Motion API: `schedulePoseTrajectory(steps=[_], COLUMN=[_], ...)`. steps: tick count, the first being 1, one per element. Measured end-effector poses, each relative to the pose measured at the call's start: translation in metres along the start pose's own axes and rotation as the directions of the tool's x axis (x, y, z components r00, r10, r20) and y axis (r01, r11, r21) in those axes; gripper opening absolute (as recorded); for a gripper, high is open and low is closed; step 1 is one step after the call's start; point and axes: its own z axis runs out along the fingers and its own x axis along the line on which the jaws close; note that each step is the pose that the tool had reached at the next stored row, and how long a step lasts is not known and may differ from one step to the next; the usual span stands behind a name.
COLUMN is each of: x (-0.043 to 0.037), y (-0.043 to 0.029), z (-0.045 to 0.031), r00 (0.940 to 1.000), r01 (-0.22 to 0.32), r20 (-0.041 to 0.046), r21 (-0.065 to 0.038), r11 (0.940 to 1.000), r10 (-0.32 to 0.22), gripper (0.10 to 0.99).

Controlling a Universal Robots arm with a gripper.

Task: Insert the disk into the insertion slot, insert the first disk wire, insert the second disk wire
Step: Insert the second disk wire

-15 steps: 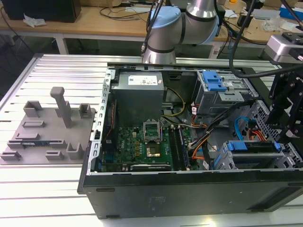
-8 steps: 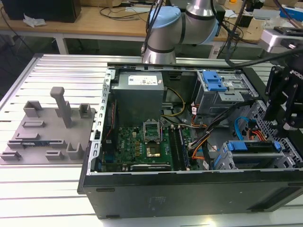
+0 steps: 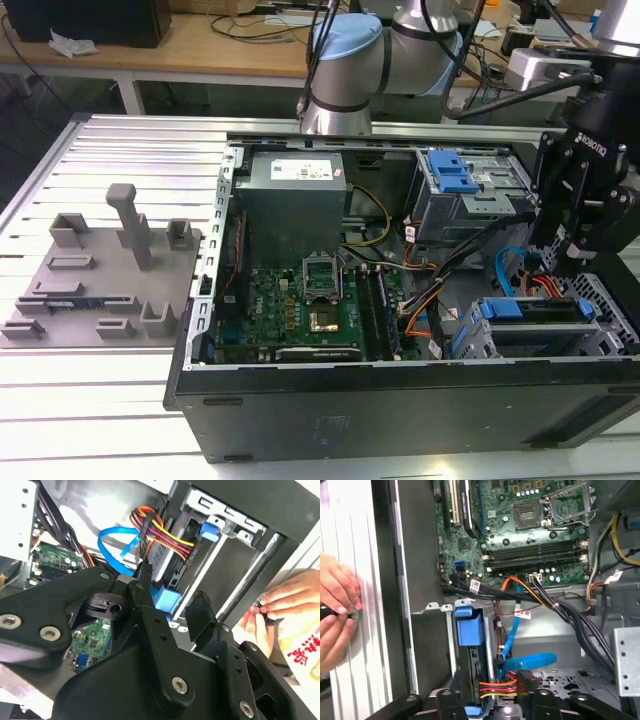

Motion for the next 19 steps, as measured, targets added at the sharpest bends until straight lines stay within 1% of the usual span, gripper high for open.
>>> schedulePoseTrajectory(steps=[1, 2, 3, 4, 6, 7, 8, 9, 14, 19], x=[-0.0016, -0.0031, -0.0049, -0.0064, -0.0065, -0.0065, -0.0065, -0.0066, -0.0069, -0.0078], y=[0.002, 0.0032, 0.0042, 0.0051, 0.0051, 0.0051, 0.0052, 0.0052, 0.0052, 0.0053], z=[0.0001, 0.0, -0.0001, -0.0002, -0.0001, -0.0002, -0.0002, -0.0002, 0.0006, 0.0049], r00=[0.9999, 0.9998, 0.9997, 0.9996, 0.9995, 0.9995, 0.9995, 0.9995, 0.9995, 0.9995], r01=[0.0, 0.0, 0.0, 0.0, 0.0, 0.0, 0.0, 0.0, 0.0, 0.0], r20=[-0.0108, -0.0174, -0.0233, -0.0297, -0.0305, -0.0307, -0.0308, -0.0307, -0.0303, -0.0304], r21=[0.001, 0.002, 0.002, 0.003, 0.003, 0.003, 0.003, 0.003, 0.003, 0.003], r11=[1.0, 1.0, 1.0, 1.0, 1.0, 1.0, 1.0, 1.0, 1.0, 1.0], r10=[0.0, 0.0, 0.0, 0.0, 0.0, 0.0, 0.0, 0.0, 0.0, 0.001], gripper=[0.463, 0.463, 0.392, 0.392, 0.376, 0.31, 0.31, 0.239, 0.239, 0.239])
